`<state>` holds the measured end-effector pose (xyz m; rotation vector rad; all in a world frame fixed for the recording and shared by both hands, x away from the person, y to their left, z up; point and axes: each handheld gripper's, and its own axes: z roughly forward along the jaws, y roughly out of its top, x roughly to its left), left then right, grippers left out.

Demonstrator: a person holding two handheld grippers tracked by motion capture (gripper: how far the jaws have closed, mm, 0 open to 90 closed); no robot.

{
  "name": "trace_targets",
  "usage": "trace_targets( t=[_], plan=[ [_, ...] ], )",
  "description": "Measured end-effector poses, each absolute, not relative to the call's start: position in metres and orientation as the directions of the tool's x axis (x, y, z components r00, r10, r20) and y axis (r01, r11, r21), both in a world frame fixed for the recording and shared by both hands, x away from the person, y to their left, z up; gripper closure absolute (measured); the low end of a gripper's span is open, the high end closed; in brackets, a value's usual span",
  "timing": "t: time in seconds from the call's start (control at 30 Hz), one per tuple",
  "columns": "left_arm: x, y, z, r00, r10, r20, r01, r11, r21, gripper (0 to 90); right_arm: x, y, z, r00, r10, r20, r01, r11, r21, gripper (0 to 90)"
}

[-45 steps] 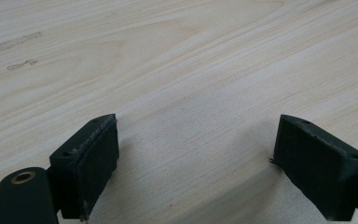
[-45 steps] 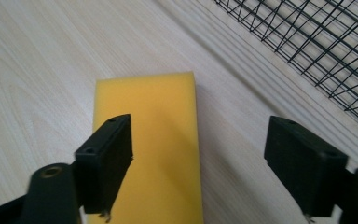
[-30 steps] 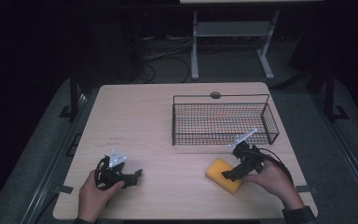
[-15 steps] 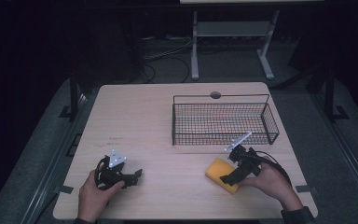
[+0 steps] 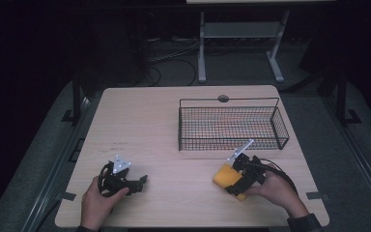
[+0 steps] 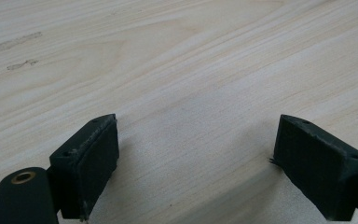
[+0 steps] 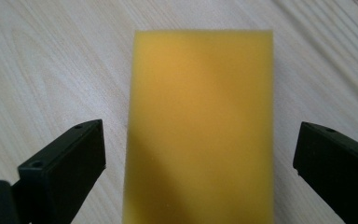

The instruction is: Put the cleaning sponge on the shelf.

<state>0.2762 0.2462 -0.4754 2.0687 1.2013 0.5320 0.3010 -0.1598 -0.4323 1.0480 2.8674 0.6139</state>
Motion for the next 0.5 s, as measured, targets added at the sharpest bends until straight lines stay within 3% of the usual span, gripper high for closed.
trace_targets(
  t=[0.5],
  plan=[
    [0.276, 0.246, -0.475, 0.491, 0.871, 0.012, 0.594, -0.345, 0.726, 13.2, 0.303, -0.153, -0.446, -0.775, 0.624, 0.100, 0.613, 0.704, 0.358, 4.9]
  ],
)
